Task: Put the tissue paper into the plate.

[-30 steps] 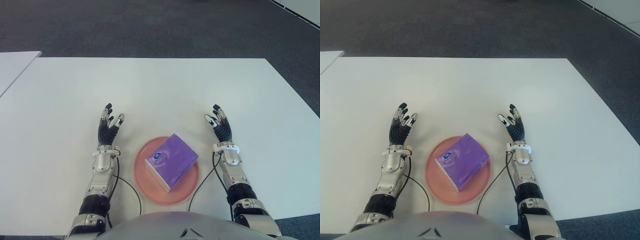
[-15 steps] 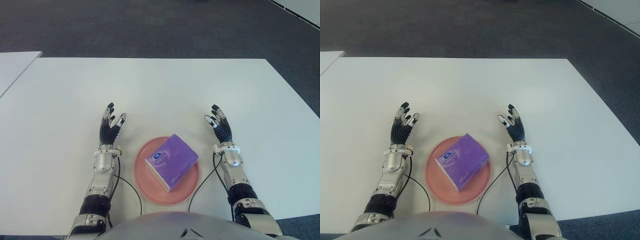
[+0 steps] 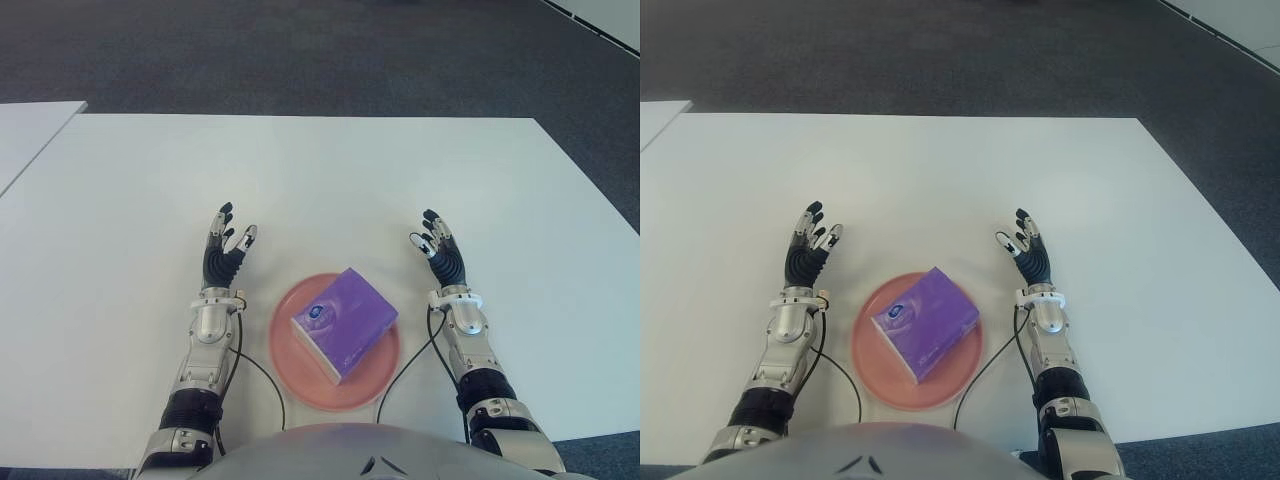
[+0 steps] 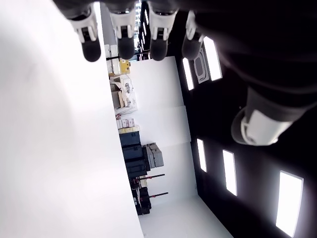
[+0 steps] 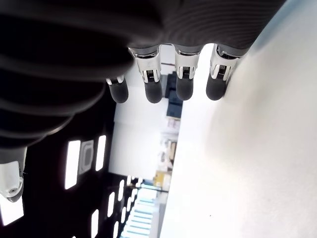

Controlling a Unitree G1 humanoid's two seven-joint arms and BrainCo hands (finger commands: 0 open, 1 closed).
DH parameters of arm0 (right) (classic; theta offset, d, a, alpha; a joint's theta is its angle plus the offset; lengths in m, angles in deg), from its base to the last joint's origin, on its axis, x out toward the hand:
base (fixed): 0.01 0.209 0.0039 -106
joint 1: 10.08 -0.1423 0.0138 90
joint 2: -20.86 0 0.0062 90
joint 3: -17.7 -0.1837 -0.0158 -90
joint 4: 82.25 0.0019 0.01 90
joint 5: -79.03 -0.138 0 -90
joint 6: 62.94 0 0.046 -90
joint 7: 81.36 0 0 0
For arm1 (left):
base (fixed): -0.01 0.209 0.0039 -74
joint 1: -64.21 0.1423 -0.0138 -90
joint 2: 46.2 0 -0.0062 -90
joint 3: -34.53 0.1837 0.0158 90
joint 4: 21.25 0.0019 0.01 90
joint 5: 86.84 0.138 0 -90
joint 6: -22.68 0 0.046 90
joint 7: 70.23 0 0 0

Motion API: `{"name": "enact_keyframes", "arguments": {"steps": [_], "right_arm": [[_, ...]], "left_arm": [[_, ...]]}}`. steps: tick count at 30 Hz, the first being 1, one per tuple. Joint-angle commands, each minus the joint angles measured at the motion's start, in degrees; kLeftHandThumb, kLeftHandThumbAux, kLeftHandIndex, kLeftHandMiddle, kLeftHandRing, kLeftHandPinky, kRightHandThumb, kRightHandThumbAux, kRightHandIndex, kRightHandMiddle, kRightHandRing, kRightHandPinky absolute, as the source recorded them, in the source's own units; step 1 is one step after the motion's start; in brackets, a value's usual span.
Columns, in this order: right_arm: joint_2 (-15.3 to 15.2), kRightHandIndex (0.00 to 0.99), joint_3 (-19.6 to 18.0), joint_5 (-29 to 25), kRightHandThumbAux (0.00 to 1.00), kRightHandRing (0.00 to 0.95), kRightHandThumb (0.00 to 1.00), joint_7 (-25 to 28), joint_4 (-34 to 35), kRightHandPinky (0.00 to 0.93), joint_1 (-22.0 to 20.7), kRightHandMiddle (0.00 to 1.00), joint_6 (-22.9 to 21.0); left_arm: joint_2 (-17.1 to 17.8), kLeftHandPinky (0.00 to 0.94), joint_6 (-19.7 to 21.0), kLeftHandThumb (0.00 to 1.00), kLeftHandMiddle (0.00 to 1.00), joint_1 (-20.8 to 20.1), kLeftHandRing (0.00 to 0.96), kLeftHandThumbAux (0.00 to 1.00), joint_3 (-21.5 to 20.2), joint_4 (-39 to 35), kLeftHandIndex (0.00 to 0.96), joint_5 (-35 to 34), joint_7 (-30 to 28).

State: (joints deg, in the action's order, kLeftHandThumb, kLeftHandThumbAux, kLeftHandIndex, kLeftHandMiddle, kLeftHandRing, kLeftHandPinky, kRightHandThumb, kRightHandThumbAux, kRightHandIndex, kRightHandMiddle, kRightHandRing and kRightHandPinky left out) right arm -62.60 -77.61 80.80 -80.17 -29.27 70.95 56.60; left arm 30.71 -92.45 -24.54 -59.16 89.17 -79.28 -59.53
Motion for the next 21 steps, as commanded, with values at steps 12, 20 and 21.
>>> {"name": "enact_keyframes", "arguments": {"steps": [12,20,21], "right_arm": [[1.83,0.000,0.02,-0.03,0.468,0.000,0.007,-2.01,1.67,0.000,4.57,0.000,-1.81],[2.04,0.000,-0.02,-0.03,0.474,0.000,0.000,-2.43,3.63,0.000,5.46,0.000,-3.14],[2.09,0.000,-0.03,-0.03,0.474,0.000,0.000,-2.49,3.88,0.000,5.57,0.000,-3.37]], "left_arm": [[0.95,0.000,-0.79,0.028,0.000,1.77,0.000,0.519,0.71,-0.83,0.000,2.39,0.38],[0.96,0.000,-0.95,0.025,0.000,2.26,0.000,0.528,0.57,-0.49,0.000,2.33,0.19],[0.96,0.000,-0.95,0.025,0.000,2.36,0.000,0.529,0.58,-0.55,0.000,2.33,0.17]]}}
